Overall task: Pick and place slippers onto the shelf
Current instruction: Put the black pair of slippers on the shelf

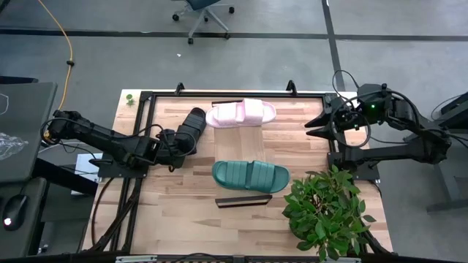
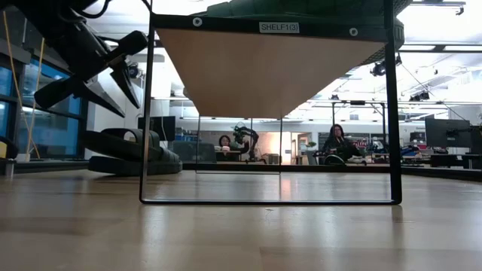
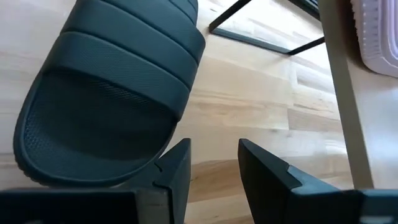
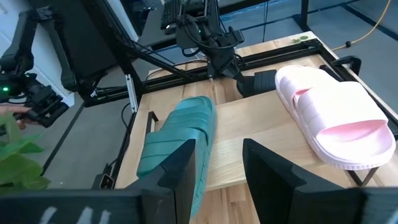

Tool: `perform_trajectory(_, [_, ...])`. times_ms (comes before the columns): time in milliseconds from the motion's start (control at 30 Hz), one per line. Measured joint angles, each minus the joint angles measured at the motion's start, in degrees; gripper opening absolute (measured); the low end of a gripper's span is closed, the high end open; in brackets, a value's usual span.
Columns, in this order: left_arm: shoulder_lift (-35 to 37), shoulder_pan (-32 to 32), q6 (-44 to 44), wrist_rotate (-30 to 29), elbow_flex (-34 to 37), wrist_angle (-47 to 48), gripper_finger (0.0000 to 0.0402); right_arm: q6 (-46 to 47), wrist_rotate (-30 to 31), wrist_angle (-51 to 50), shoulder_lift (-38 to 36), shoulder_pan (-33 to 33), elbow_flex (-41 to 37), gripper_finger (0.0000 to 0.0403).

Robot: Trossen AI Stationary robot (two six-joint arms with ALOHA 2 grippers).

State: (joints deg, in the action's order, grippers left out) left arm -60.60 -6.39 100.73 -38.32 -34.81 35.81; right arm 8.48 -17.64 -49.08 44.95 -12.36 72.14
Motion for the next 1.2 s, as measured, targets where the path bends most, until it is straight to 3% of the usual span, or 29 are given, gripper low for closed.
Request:
perform_trajectory(600, [-0.04, 0.00, 1.81, -1.60, 0.00, 0.28, 0.0122, -1.48, -0.44, 0.00, -0.04, 0.01, 0.00, 0.0123])
perform_trajectory(800, [-1.20, 0.07, 8.07, -3.59, -0.02, 0.66, 0.0122, -2.11, -1.41, 0.00, -0.04, 0.00, 0.00, 0.0123])
perform_trajectory(1200, [-5.95, 3.52, 10.29, -0.14, -0.04, -1.33, 0.0122, -2.05, -2.48, -0.02, -0.04, 0.00, 0.00, 0.0123])
